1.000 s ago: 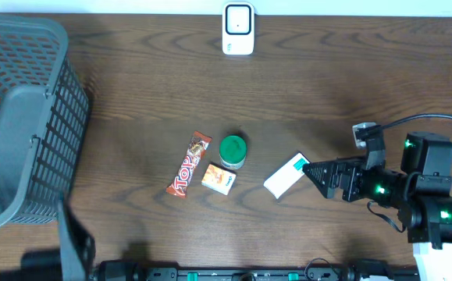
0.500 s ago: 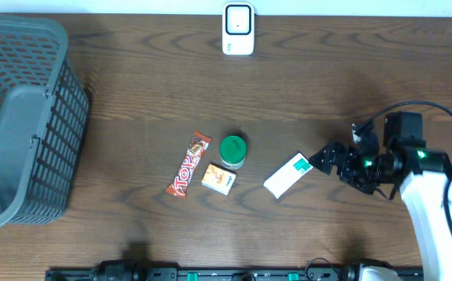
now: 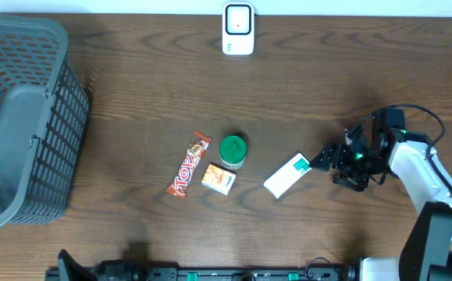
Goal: Scan the item barcode
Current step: 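Lower the right gripper onto the Panadol box and grasp it, then slide the Panadol box left with the right gripper, rotating it flat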
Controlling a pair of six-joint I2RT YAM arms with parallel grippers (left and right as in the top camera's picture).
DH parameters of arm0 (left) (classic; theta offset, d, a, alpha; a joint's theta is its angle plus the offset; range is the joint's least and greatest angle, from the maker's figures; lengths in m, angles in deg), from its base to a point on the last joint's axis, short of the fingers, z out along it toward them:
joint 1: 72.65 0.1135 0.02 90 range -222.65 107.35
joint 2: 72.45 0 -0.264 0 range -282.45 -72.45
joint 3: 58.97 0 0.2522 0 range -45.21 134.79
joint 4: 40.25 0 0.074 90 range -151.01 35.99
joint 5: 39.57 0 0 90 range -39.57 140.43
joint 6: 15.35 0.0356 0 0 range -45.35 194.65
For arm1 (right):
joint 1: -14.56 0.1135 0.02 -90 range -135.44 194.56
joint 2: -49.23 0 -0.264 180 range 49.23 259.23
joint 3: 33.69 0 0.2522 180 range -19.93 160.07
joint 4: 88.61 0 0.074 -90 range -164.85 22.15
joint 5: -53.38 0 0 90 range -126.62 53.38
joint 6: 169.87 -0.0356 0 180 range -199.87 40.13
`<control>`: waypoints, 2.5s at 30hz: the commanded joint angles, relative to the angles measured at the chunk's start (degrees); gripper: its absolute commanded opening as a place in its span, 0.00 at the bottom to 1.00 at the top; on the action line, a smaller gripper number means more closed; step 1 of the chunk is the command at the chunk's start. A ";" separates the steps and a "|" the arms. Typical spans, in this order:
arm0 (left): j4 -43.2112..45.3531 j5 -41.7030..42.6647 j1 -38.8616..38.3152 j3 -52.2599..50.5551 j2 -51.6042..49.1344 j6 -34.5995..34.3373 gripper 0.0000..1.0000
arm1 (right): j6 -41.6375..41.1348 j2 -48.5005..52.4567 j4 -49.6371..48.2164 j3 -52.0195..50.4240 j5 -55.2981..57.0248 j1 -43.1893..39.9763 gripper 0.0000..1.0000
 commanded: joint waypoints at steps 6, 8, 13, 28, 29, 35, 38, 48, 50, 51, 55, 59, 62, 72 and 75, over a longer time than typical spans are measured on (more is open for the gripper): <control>0.20 -0.33 -0.28 -0.02 0.13 -0.33 0.96 | -4.57 1.44 -11.28 -6.80 -2.47 -0.44 0.74; -0.33 -0.33 -0.28 -0.02 0.13 -0.33 0.96 | -5.09 1.46 -14.38 -9.29 -3.61 -0.44 0.75; -2.32 -0.33 -0.28 -0.02 0.13 -0.31 0.96 | -8.79 1.51 -22.56 -15.02 -6.34 -0.26 0.74; -2.78 -0.33 -0.28 -0.02 0.13 -0.33 0.96 | -15.04 1.51 -31.74 -18.21 -0.55 5.95 0.44; -2.78 -0.33 -0.28 -0.02 0.13 -0.33 0.96 | -15.04 1.51 -31.95 -18.21 -0.11 6.51 0.43; -3.19 -0.33 -0.28 -0.02 0.13 -0.33 0.96 | -15.04 1.51 -32.57 -18.21 0.11 7.87 0.29; -3.74 -0.33 -0.28 -0.02 0.13 -0.33 0.96 | -15.04 1.51 -32.52 -18.21 0.09 7.87 0.20; -10.29 -0.33 -0.28 -0.02 0.13 -0.33 0.96 | -14.80 1.49 -32.52 -18.18 -2.08 7.78 0.09; -12.79 -0.33 -0.28 -0.02 0.13 -0.33 0.96 | -14.80 1.49 -32.30 -18.18 -2.08 7.78 0.07; -14.12 -0.31 -0.28 -0.02 0.13 -0.33 0.96 | -14.78 1.49 -32.15 -18.18 -2.23 7.78 0.06; -16.33 -0.31 -0.28 -0.02 0.13 -0.33 0.96 | -14.56 1.46 -31.82 -18.08 -4.28 7.76 0.04; -18.05 -0.31 -0.28 -0.02 0.13 -0.33 0.96 | -14.51 0.72 -29.79 -17.07 -4.98 7.76 0.01; -20.33 -0.31 -0.28 -0.02 0.13 -0.35 0.96 | -13.94 -1.31 -26.53 -15.96 -4.17 7.76 0.01; -33.57 -0.33 -0.28 -0.02 0.13 -0.35 0.96 | -17.53 -14.67 -5.29 -9.27 15.63 7.82 0.02; -41.68 -0.33 -0.28 -0.02 0.13 -0.33 0.96 | -18.05 -17.84 -2.05 -8.33 16.65 7.82 0.01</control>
